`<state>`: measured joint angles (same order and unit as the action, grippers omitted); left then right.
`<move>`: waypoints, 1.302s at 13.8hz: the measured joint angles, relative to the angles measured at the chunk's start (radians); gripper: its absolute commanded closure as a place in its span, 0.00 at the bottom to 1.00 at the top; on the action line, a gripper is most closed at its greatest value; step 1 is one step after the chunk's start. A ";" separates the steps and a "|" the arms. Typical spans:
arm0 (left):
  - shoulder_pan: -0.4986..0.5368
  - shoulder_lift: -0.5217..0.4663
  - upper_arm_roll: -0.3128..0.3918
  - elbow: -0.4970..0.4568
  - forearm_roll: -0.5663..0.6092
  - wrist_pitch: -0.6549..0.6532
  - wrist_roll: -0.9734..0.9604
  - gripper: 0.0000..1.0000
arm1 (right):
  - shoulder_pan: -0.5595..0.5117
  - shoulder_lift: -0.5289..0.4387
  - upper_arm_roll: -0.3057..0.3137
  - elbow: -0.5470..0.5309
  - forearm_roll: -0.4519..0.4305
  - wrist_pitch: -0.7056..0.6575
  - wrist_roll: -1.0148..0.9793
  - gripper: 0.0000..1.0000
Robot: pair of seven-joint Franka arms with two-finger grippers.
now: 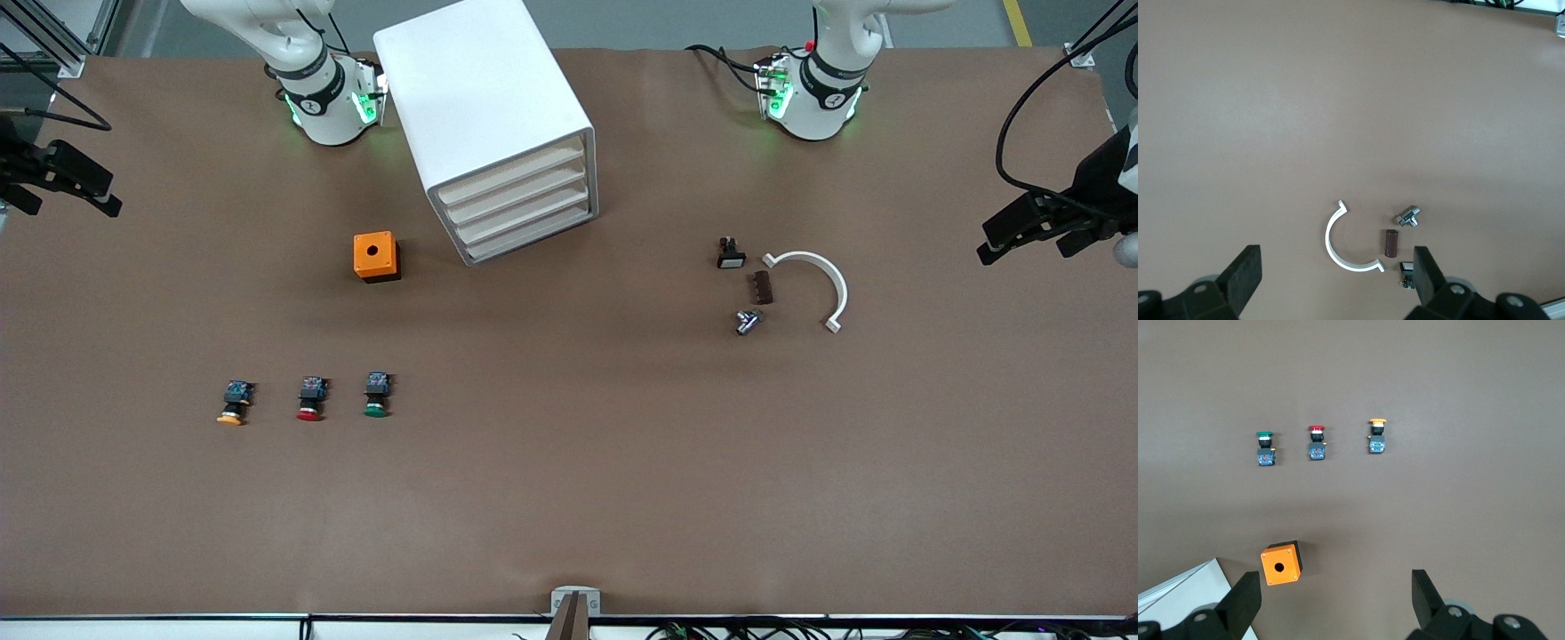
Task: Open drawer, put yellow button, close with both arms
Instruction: 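Move the right gripper to the yellow button while the left gripper reaches the drawer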
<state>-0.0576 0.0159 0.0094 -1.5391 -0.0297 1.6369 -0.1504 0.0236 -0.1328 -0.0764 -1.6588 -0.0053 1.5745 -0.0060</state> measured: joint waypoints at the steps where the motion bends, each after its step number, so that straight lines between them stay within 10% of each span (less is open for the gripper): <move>1: 0.002 0.010 0.001 -0.002 0.000 -0.001 0.000 0.01 | 0.000 0.010 -0.001 0.000 -0.001 0.000 0.000 0.00; 10: -0.091 0.190 -0.012 0.007 -0.031 0.003 -0.102 0.00 | 0.038 0.248 0.001 0.033 -0.077 0.168 -0.003 0.00; 18: -0.257 0.337 -0.018 0.113 -0.422 -0.028 -0.727 0.00 | -0.025 0.533 -0.012 0.026 0.013 0.438 -0.003 0.00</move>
<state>-0.3147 0.3525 -0.0085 -1.4261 -0.4521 1.6086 -0.8773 -0.0014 0.4001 -0.0888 -1.6332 0.0076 2.0121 -0.0087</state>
